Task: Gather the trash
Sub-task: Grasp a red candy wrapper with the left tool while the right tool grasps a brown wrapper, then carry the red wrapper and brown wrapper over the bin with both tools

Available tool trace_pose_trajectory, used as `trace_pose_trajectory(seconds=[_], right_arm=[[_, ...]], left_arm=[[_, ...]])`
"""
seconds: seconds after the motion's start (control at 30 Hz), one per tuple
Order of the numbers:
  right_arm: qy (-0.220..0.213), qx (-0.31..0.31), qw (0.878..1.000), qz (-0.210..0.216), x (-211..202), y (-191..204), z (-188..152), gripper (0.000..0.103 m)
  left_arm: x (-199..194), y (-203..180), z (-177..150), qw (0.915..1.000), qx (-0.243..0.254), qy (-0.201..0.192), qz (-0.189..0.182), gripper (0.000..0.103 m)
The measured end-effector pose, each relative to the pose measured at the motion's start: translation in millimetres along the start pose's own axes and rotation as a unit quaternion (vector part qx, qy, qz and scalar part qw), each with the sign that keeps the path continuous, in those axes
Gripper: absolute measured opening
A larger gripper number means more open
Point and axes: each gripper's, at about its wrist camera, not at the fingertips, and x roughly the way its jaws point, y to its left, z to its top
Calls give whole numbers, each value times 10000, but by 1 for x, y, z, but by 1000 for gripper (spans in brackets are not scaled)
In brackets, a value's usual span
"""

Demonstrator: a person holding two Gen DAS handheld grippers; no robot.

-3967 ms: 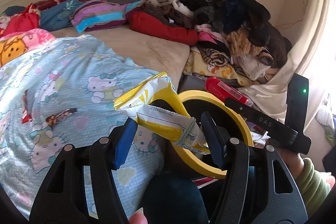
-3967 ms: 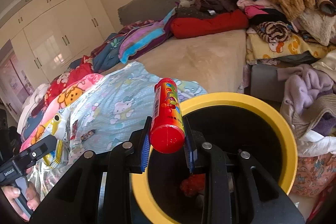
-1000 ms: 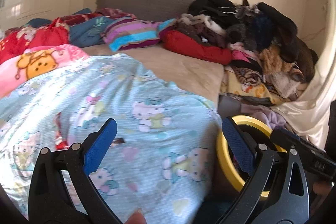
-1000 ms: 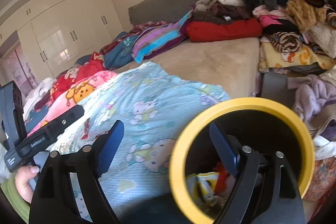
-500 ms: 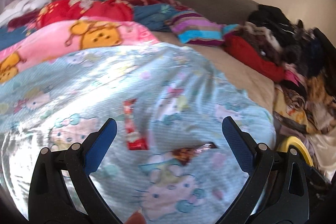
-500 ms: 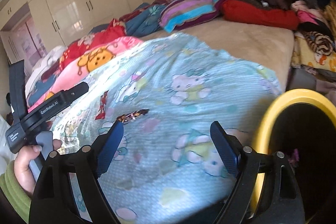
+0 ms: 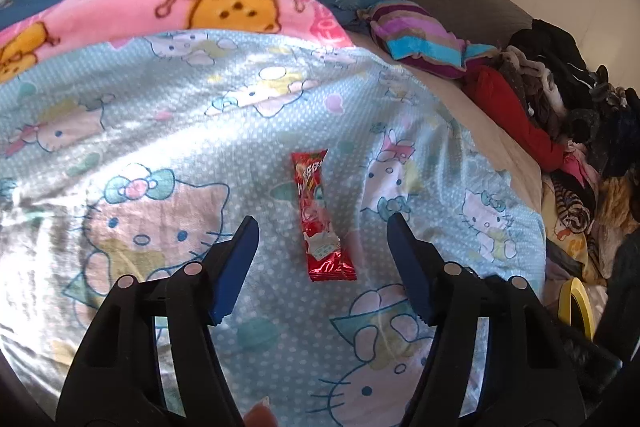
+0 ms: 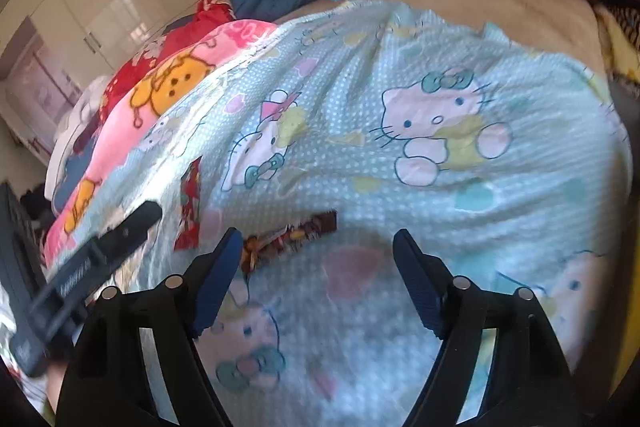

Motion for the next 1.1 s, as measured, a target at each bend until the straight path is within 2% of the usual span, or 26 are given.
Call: trace_pose_trajectory(seconds=[0.07,0.13,0.17,0.2,0.37,0.4,0.5,0.73,1.0,1.07,1.1], right_arm=[[163,70,9998,111,13,0,4,63],[275,31,9996,115,21,0,5,39],[310,4,9994,168,23,0,4,32],[276,-14,9993,250,20,0,4,18],[34,-420,9985,364,-2,7,-7,14],[-43,-441,9982,394,-9,6,-10,13],[-186,-328,9982,472,-26,0,-17,13],[-601,-150,9974,356,-66,-20,-19,12],[-1039,34,9944,189,-109,-46,-15,10],[-1126,90,9935,168,-118,-52,-14,1],[-1174,115,9929,143,-124,-56,-14,1]], left_arm=[[5,2,0,10000,-54,57,-39,53],[13,4,0,9998,-137,129,-50,49],[17,4,0,9997,-183,170,-55,45],[20,4,0,9996,-217,198,-56,42],[39,2,0,9988,-271,416,2,26],[43,1,-1,9984,-281,478,48,20],[41,0,-3,9985,-268,480,57,13],[20,-22,-5,9992,24,310,-241,12],[-7,-75,-6,9955,574,119,-743,12],[-12,-87,-7,9941,669,96,-846,12],[-15,-94,-8,9931,724,91,-913,12]])
